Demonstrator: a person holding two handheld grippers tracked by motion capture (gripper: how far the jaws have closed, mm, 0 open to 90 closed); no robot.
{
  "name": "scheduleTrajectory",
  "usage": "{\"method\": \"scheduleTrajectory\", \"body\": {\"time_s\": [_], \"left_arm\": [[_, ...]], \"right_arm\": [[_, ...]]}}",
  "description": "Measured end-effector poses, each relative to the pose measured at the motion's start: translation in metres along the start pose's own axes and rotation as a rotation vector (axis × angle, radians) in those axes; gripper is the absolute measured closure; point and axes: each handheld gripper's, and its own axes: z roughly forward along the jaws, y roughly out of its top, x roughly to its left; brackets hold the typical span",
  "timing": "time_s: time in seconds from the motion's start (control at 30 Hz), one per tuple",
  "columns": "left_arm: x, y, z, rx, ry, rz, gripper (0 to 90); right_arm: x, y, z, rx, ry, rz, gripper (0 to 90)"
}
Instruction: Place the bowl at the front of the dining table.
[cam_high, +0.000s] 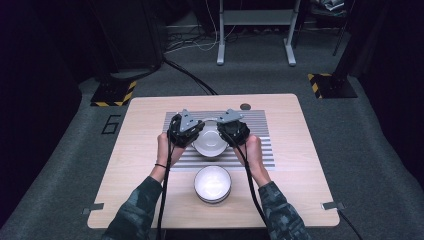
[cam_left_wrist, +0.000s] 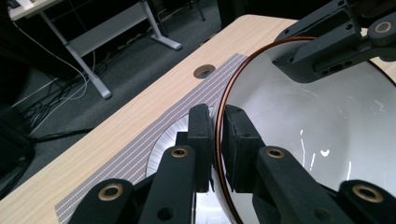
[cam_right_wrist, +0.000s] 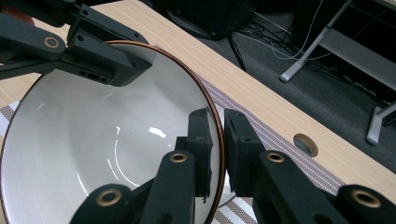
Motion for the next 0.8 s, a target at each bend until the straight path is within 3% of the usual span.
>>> {"method": "scheduleTrajectory", "body": {"time_s": [0.3,0.5,0.8], "left_arm": [[0.004,-0.004,0.011,0.015,-0.005,-0.001,81.9],[0.009,-0.009,0.018,0.025,-0.015,-0.023,81.7],[0.011,-0.014,0.029,0.041,-0.006,-0.008,81.8]], "right_arm": [[-0.004,-0.003,0.011,0.015,0.0,0.014,81.2],[-0.004,-0.006,0.02,0.015,0.003,0.012,81.2],[-0.007,-0.01,0.033,0.035,0.005,0.025,81.1]]}}
